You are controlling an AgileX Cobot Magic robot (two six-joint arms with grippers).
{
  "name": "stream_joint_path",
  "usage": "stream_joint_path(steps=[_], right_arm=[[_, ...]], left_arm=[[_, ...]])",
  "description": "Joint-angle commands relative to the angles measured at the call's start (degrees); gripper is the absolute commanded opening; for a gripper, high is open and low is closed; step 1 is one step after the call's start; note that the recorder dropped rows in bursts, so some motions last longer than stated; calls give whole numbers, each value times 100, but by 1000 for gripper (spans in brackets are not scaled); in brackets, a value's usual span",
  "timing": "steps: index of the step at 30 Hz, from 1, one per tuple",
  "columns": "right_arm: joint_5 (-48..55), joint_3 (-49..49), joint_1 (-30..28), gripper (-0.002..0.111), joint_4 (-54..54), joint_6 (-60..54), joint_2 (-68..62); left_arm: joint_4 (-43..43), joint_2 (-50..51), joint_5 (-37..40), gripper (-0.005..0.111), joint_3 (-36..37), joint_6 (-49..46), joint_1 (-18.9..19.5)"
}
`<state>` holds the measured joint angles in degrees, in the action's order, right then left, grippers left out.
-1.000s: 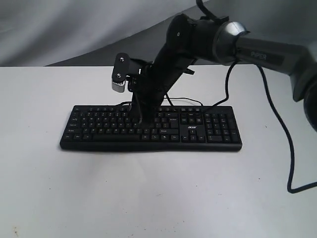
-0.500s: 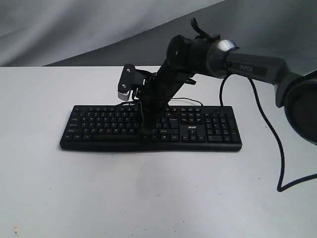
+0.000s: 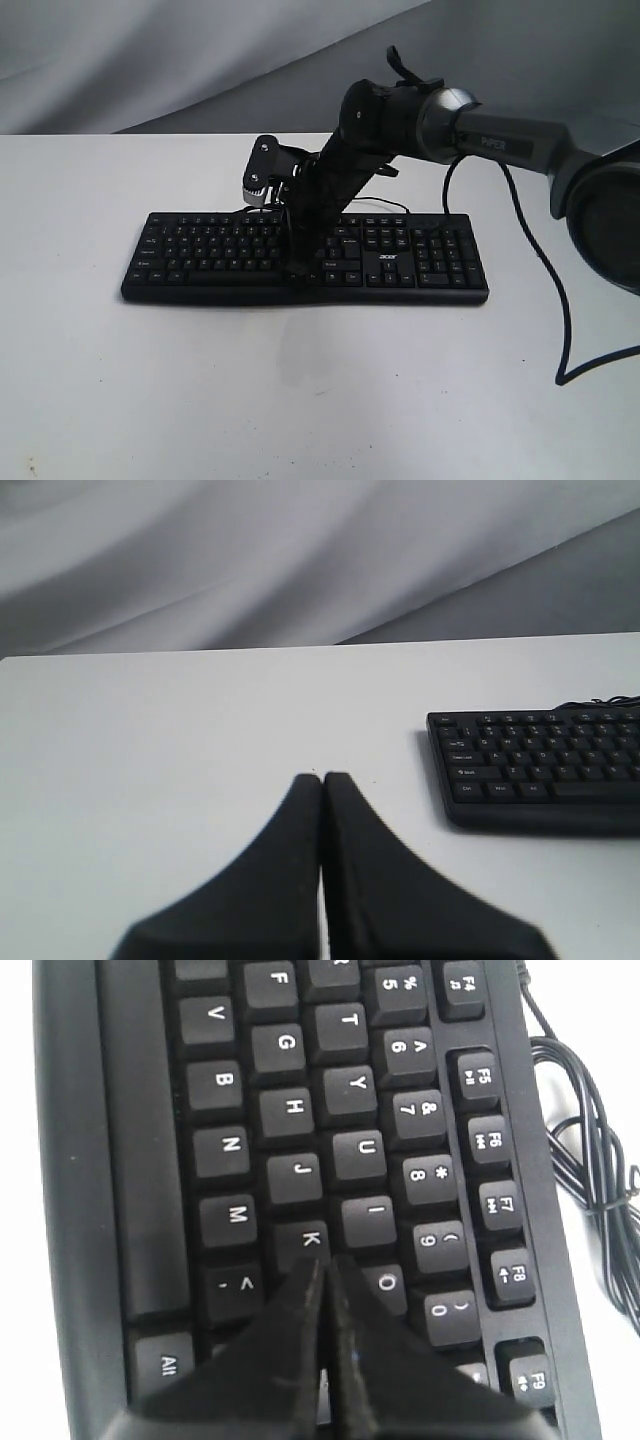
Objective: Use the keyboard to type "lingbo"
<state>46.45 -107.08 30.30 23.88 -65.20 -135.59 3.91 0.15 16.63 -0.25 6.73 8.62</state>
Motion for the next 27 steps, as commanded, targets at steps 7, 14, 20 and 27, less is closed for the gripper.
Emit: stream_joint_path(steps=[7, 14, 20, 27], right_arm=[[61, -10, -11, 0, 111, 18, 9], [61, -10, -10, 0, 91, 18, 9], [114, -10, -10, 0, 92, 18, 9], [109, -10, -10, 0, 92, 18, 9]], left_arm=[[-46, -15, -26, 1, 25, 23, 11], [-46, -15, -26, 1, 25, 23, 11], [-46, -15, -26, 1, 25, 23, 11], [-46, -15, -26, 1, 25, 23, 11]])
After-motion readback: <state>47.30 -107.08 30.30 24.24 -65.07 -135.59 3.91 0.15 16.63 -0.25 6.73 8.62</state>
